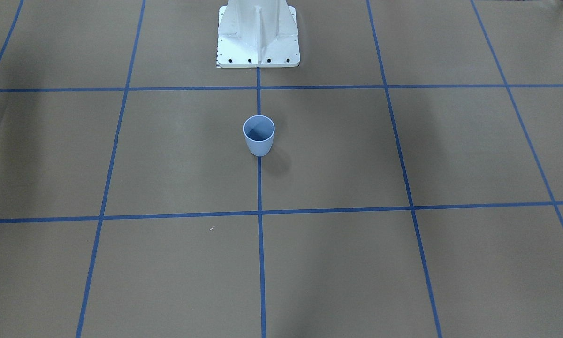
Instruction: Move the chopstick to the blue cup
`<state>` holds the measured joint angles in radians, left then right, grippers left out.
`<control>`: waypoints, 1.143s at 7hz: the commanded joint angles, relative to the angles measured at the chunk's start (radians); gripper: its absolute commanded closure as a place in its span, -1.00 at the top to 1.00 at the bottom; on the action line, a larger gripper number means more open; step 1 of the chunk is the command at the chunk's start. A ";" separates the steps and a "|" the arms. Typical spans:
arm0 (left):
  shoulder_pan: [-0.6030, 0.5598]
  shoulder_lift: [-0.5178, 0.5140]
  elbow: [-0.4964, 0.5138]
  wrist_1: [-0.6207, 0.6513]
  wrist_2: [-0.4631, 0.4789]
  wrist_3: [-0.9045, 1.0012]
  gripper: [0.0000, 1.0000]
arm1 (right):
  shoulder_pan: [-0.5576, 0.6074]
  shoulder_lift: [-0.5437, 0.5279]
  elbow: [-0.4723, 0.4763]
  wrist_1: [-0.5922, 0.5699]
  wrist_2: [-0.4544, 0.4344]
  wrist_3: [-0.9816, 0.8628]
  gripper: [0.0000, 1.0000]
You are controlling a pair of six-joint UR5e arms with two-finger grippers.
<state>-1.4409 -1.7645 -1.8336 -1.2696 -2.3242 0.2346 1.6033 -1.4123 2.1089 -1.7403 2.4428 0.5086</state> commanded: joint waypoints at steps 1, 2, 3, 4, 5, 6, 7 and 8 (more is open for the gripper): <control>-0.123 0.063 0.054 -0.056 -0.006 0.006 0.99 | -0.202 0.220 0.009 -0.151 -0.016 0.198 -1.00; -0.197 0.100 0.059 -0.054 -0.003 0.053 0.99 | -0.329 0.304 0.019 -0.151 -0.071 0.407 -1.00; -0.264 0.111 0.088 -0.036 -0.001 0.093 0.99 | -0.479 0.367 0.034 -0.151 -0.197 0.603 -1.00; -0.342 0.114 0.161 -0.036 -0.006 0.091 0.99 | -0.599 0.416 0.033 -0.151 -0.296 0.734 -1.00; -0.383 0.131 0.156 -0.034 -0.006 0.092 0.99 | -0.700 0.455 0.031 -0.154 -0.365 0.839 -1.00; -0.383 0.138 0.152 -0.036 -0.006 0.092 0.99 | -0.798 0.501 0.023 -0.166 -0.458 0.934 -1.00; -0.383 0.139 0.157 -0.037 -0.006 0.092 0.99 | -0.900 0.586 -0.016 -0.247 -0.572 1.009 -1.00; -0.383 0.151 0.160 -0.042 -0.004 0.092 0.99 | -0.974 0.678 -0.092 -0.299 -0.653 1.081 -1.00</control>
<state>-1.8213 -1.6245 -1.6776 -1.3076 -2.3297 0.3265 0.7331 -0.8371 2.0869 -1.9737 1.9005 1.4958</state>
